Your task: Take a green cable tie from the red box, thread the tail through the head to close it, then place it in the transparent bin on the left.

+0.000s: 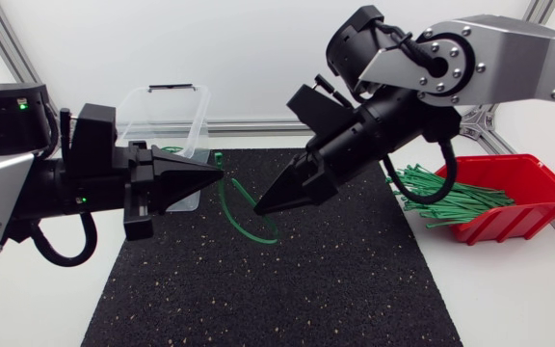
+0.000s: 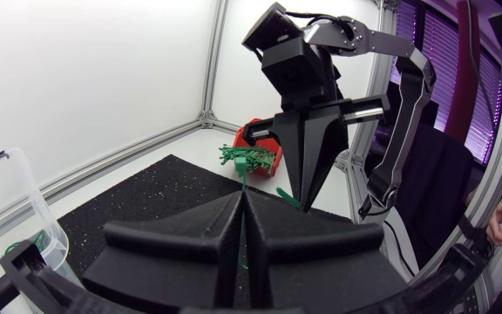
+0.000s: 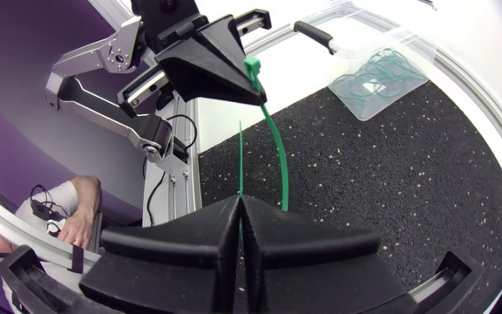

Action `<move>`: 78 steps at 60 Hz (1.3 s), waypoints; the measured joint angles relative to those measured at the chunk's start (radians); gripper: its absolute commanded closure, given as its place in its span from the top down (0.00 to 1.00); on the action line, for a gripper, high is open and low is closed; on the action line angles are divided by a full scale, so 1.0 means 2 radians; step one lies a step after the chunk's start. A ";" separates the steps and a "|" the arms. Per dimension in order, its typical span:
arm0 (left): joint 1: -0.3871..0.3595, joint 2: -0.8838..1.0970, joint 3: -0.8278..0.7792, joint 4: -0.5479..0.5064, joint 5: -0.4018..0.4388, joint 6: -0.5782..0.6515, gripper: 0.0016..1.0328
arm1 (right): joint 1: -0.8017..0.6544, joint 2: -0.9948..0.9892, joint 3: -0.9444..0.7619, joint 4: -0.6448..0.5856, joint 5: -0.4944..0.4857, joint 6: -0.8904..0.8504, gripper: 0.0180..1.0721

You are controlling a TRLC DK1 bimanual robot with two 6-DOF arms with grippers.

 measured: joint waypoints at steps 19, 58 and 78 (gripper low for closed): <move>-0.032 0.016 -0.027 0.081 -0.041 -0.010 0.03 | -0.031 -0.018 -0.002 -0.036 -0.002 -0.016 0.05; -0.036 0.100 -0.056 0.229 -0.042 -0.068 0.03 | -0.038 0.031 0.013 -0.087 -0.010 -0.023 0.05; -0.051 0.085 -0.058 0.237 -0.043 -0.106 0.03 | -0.037 0.034 0.082 -0.135 -0.009 -0.023 0.05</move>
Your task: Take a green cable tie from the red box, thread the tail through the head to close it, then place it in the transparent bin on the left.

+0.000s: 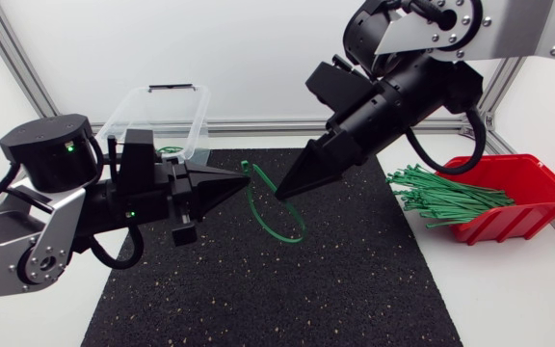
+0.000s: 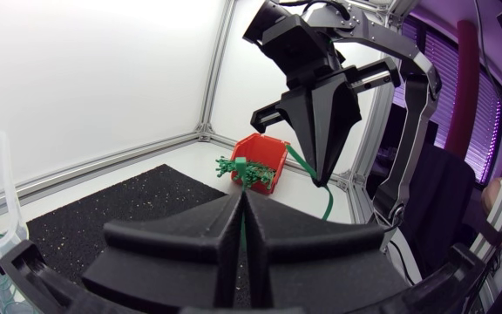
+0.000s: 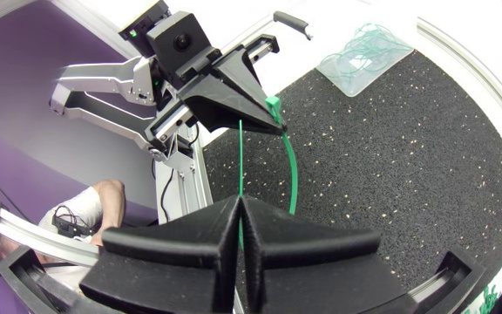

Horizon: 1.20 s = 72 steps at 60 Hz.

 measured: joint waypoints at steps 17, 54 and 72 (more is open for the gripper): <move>-0.015 -0.040 0.000 0.000 0.000 -0.014 0.03 | 0.001 0.000 0.034 -0.030 0.010 0.000 0.05; -0.020 -0.015 0.001 0.035 -0.027 -0.007 0.03 | 0.010 0.000 0.035 -0.033 0.013 0.000 0.05; -0.026 -0.015 0.000 0.044 -0.039 0.001 0.03 | 0.010 0.000 0.035 -0.029 0.013 0.000 0.05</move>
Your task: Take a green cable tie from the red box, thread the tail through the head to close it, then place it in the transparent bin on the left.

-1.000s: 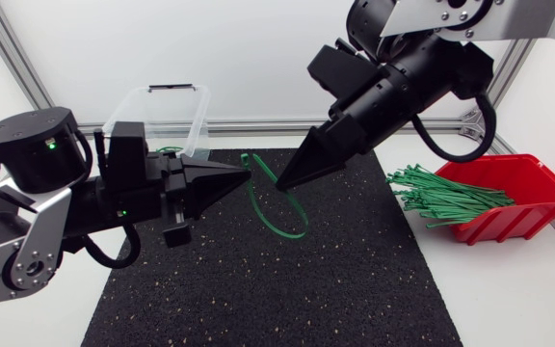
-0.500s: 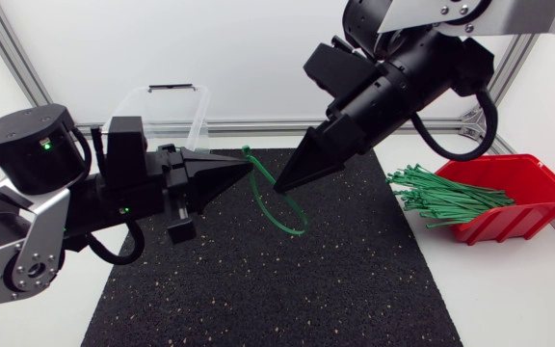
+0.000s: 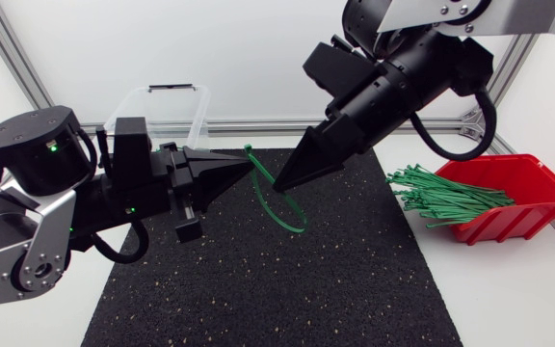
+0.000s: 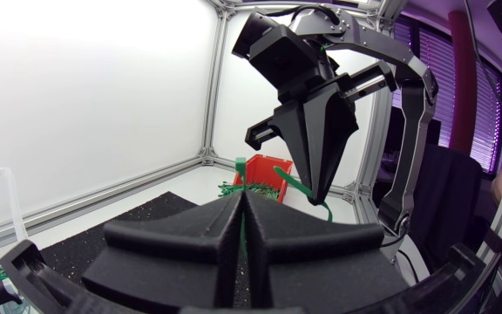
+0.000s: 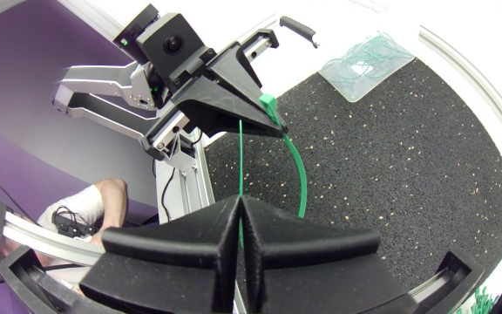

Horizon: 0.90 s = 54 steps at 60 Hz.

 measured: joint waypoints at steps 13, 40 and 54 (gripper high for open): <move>-0.014 0.000 -0.010 0.009 -0.014 0.019 0.03 | 0.000 0.000 0.000 0.009 0.000 0.000 0.05; -0.014 -0.015 -0.023 0.017 -0.023 0.022 0.03 | 0.000 0.000 0.000 0.013 0.000 0.000 0.05; -0.014 -0.026 -0.023 0.017 -0.027 0.023 0.03 | 0.000 -0.001 -0.006 0.017 0.000 0.000 0.05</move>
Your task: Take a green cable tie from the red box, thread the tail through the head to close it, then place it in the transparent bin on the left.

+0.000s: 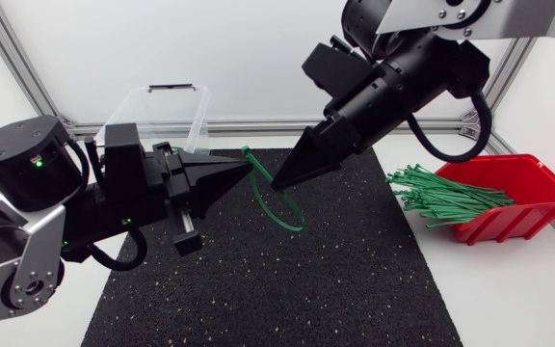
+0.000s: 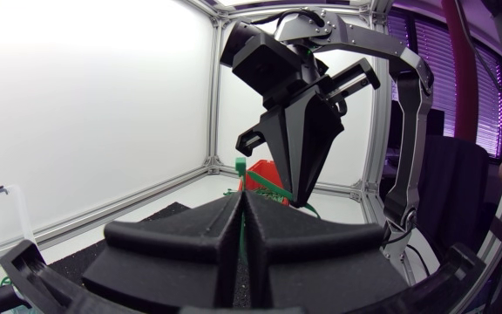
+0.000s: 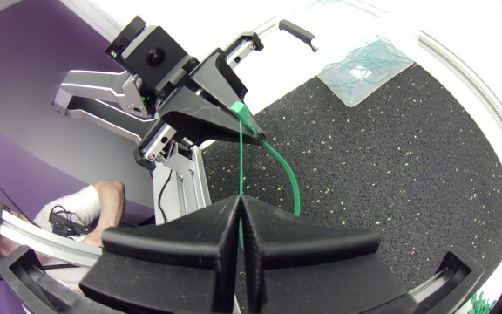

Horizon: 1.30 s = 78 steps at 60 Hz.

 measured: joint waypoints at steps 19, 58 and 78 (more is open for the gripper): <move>-0.004 0.000 0.000 0.000 -0.014 0.004 0.03 | 0.000 -0.005 -0.001 0.005 0.004 0.000 0.05; -0.022 0.000 -0.007 0.006 -0.035 0.013 0.03 | 0.000 -0.024 -0.008 0.009 0.010 0.000 0.05; -0.023 -0.004 -0.009 0.006 -0.035 0.013 0.03 | 0.000 -0.029 -0.016 0.017 0.013 0.000 0.05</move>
